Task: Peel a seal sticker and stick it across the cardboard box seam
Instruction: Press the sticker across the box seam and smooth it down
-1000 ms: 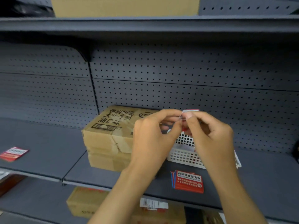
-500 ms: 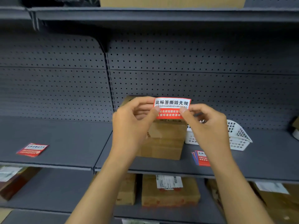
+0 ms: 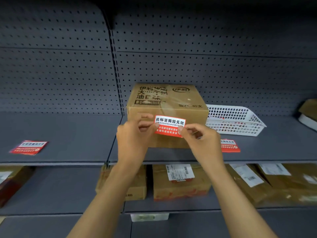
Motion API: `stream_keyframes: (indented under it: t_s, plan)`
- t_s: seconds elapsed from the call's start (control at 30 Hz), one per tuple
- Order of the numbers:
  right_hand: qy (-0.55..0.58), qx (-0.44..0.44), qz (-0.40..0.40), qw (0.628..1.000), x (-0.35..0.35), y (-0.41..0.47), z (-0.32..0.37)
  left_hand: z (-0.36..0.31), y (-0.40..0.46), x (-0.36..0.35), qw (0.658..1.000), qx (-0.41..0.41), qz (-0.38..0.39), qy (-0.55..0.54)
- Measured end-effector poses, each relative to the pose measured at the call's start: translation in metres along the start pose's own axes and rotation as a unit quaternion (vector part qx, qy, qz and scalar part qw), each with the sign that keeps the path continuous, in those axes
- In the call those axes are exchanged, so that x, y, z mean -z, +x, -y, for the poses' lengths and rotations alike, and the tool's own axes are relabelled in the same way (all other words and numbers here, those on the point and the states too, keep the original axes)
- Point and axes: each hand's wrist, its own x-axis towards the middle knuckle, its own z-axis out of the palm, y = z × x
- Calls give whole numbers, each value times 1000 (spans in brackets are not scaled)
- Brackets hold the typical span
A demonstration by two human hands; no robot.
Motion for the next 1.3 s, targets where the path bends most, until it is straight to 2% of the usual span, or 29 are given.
stream_keyframes:
  t_s: [0.27, 0.63, 0.83, 1.07, 1.3]
  plan:
    - [-36, 7, -27, 999, -28, 3, -21, 31, -3, -9, 997, 38, -13, -62]
    - [-46, -15, -52, 997, -47, -2, -46, 58, 0, -29, 999, 37, -3, -11]
    - [-54, -5, -67, 996, -50, -1, -48, 60, 2, -35, 994, -25, -28, 101]
    - [-76, -2, -89, 993, -54, 0, -50, 66, 3, -41, 982, -79, -85, 146]
    - [-117, 11, -107, 987, -55, 5, -47, 71, 7, -44, 973, -107, -100, 180]
